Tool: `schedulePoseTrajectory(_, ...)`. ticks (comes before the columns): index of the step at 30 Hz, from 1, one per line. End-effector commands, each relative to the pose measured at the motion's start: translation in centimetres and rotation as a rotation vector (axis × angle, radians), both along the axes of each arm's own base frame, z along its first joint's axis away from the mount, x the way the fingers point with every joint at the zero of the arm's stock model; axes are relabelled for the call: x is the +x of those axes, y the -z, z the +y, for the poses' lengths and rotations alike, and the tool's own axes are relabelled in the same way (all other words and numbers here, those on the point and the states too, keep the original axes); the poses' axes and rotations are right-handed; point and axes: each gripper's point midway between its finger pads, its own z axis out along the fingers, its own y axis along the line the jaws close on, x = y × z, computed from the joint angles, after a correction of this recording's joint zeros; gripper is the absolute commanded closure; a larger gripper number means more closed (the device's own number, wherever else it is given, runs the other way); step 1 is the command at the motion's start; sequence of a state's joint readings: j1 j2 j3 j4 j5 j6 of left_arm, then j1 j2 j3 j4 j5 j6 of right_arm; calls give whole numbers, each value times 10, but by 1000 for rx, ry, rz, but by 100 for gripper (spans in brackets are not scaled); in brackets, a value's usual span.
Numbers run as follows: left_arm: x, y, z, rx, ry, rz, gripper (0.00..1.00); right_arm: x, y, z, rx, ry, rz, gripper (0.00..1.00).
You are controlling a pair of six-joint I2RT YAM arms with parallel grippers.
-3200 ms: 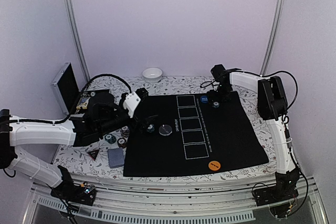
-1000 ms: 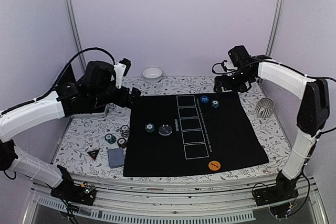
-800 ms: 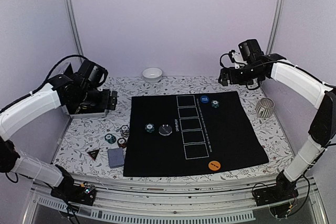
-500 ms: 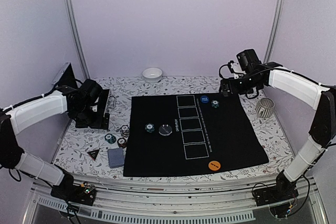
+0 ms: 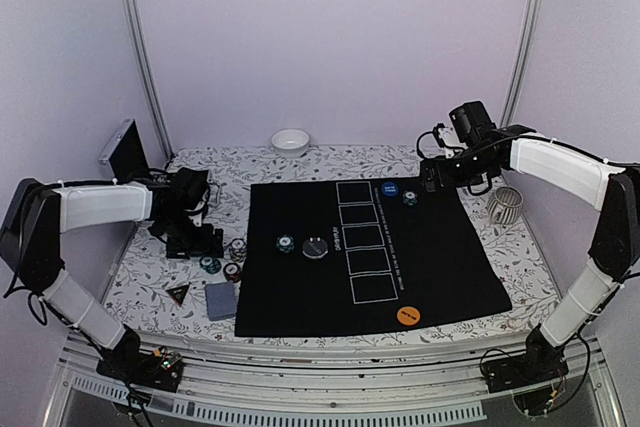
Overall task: Distribute texas hold em gaming equipment
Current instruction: Pick up the pile of poker chips from the pile of poker chips.
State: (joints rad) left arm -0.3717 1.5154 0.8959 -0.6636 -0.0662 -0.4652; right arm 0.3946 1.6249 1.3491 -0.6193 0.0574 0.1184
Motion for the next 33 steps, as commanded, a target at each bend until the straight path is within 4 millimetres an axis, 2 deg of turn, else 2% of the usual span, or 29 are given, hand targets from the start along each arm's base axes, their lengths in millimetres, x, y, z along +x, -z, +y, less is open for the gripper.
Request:
schedulePoseTrajectory(1,2,13,-3,-22,-8,6,10,2,-9,1,16,0,-30,1)
schedulePoseTrajectory(6,-7,25,14,88,-27,52,12,2,-5,5,32,-10,-16,1)
schedulePoseTrajectory(12,-5,31,-2,89,35,38,15,4,-3,6,33,-11,-11,1)
schedulePoseTrajectory(20,-14,42,-2,115,54,70,16,2,-2,5,28,-12,-7,1)
schedulePoseTrajectory(27,-11,47,-4,118,66,76,30,2,-6,4,28,-7,-15,1)
schedulePoseTrajectory(33,-6,52,-7,122,79,77,28,1,-6,2,24,-3,-15,1)
